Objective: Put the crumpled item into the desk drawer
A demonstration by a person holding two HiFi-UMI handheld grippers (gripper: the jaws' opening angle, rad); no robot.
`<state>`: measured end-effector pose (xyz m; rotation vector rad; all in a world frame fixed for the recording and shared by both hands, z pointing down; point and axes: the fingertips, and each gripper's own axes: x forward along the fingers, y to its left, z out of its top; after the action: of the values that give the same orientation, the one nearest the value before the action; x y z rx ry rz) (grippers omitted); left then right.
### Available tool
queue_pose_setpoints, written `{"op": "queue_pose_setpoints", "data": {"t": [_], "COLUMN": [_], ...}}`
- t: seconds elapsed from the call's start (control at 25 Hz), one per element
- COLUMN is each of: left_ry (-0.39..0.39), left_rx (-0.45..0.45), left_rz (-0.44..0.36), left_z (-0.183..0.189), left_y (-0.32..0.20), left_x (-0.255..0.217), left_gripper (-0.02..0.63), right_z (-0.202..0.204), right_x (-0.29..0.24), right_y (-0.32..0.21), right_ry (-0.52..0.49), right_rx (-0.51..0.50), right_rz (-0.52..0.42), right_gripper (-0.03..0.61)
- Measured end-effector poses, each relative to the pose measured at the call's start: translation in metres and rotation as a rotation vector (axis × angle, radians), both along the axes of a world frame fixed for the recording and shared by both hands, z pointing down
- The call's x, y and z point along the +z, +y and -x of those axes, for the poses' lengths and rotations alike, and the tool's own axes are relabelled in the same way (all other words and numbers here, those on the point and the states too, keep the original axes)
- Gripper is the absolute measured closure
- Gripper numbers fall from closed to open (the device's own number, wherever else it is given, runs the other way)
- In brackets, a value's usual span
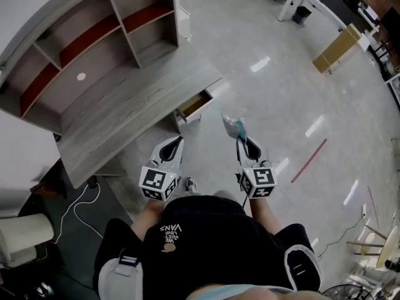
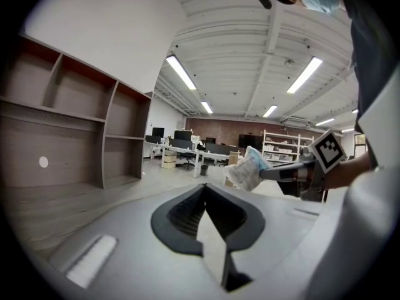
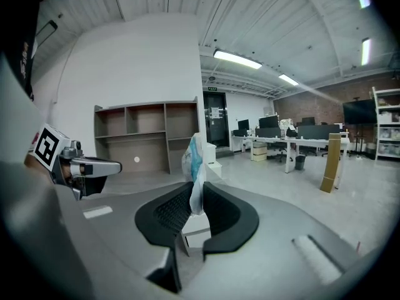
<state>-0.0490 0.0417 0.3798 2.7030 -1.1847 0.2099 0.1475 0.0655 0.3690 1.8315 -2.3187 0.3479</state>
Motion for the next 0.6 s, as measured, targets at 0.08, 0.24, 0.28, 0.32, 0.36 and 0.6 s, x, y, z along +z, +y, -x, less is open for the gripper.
{"op": "queue_pose_setpoints", "data": {"t": [0.08,0.24,0.28,0.32,0.36,0.6], "left_ry": [-0.009,-0.013,-0.014,-0.015,-0.016,-0.004], "left_rx": [0.018,0.021,0.021,0.018,0.012,-0.075], "left_rz": [0.008,0.031,0.036,0.042,0.048,0.081], "left_z": [0.004,0.007,0.006,0.004,0.004,0.000], "left_y": [-0.012,-0.034,-0.038,-0.043,-0.049,-0.081], "left_x": [0.005,0.016,0.018,0.021,0.024,0.037], "left_gripper": [0.561,0.561,0.561,0.561,0.561,0.561], "right_z": [0.007,0.012,0.011,0.010,0.010,0.010], "right_x": [0.003,0.005,0.006,0.007,0.009,0.021], "right_y": [-0.012,-0.035,-0.041,-0.048,-0.055,-0.097], "right_ry": [-0.005,0.007,0.013,0.019,0.027,0.077], "right_rx": [0.008,0.001,-0.004,-0.009,-0.017,-0.117], "right_rz": [0.006,0.004,0.003,0.004,0.006,0.036], "right_gripper": [0.531,0.531,0.531,0.531,0.531,0.531]}}
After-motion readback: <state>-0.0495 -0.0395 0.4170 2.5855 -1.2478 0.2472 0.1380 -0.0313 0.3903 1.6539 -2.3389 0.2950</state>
